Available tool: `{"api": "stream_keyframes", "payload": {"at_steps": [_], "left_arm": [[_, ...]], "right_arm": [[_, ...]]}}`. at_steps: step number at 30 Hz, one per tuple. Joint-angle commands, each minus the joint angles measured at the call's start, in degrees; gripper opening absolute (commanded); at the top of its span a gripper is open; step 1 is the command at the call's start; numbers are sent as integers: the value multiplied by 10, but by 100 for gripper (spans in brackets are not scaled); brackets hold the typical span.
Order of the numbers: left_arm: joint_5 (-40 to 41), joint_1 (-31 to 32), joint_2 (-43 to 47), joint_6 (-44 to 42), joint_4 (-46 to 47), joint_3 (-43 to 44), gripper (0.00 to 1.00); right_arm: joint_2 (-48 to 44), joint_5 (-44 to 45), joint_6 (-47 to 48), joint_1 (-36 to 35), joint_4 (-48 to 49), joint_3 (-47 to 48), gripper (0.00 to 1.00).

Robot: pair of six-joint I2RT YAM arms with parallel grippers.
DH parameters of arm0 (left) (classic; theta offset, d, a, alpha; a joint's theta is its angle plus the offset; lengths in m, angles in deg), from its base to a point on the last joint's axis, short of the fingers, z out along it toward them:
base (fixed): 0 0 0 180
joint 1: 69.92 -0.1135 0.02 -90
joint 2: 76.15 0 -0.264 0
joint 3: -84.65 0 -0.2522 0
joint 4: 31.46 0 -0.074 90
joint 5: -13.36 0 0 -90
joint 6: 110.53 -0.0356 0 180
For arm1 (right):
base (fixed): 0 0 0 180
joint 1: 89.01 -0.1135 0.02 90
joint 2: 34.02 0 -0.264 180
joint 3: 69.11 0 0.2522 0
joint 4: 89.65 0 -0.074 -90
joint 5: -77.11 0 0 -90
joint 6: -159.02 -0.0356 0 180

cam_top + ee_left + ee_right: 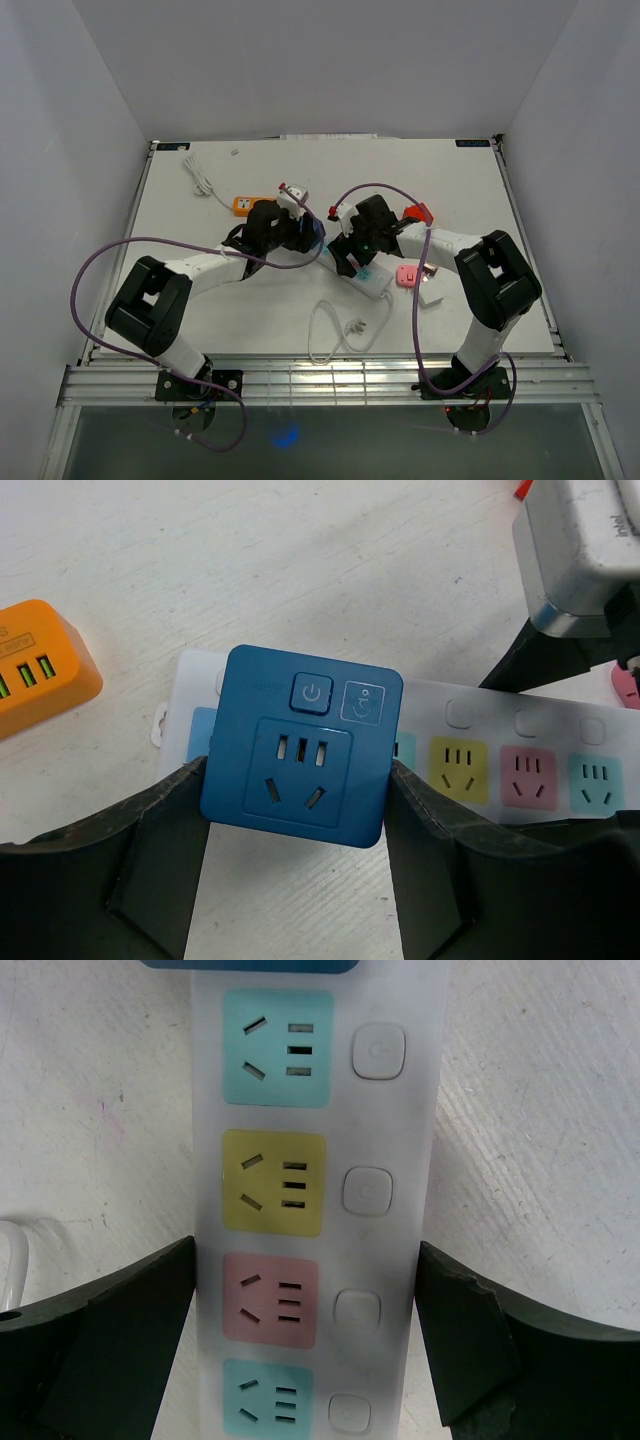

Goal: Insert the plug

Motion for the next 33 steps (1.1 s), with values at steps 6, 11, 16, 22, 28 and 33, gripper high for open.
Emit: {"api": "stream_keyframes", "payload": {"at_steps": [6,11,16,22,28,33], "left_arm": [[72,46,-18,-38,-4,-9,0],[88,47,-21,-32,-4,-12,0],[88,47,-25,-32,-4,-12,0],[101,47,-21,-27,-4,-13,0],[96,47,-27,-28,-4,-11,0],[95,48,-29,-28,-5,-10,0]], "right_arm": [[-12,-63,0,-6,26,32,89],[-12,-67,-3,-4,28,39,89],[-24,-68,-5,0,38,36,89],[-39,-79,-5,9,38,52,89],[-54,-76,-6,17,37,58,89],[-55,-76,-14,20,35,61,89]]}}
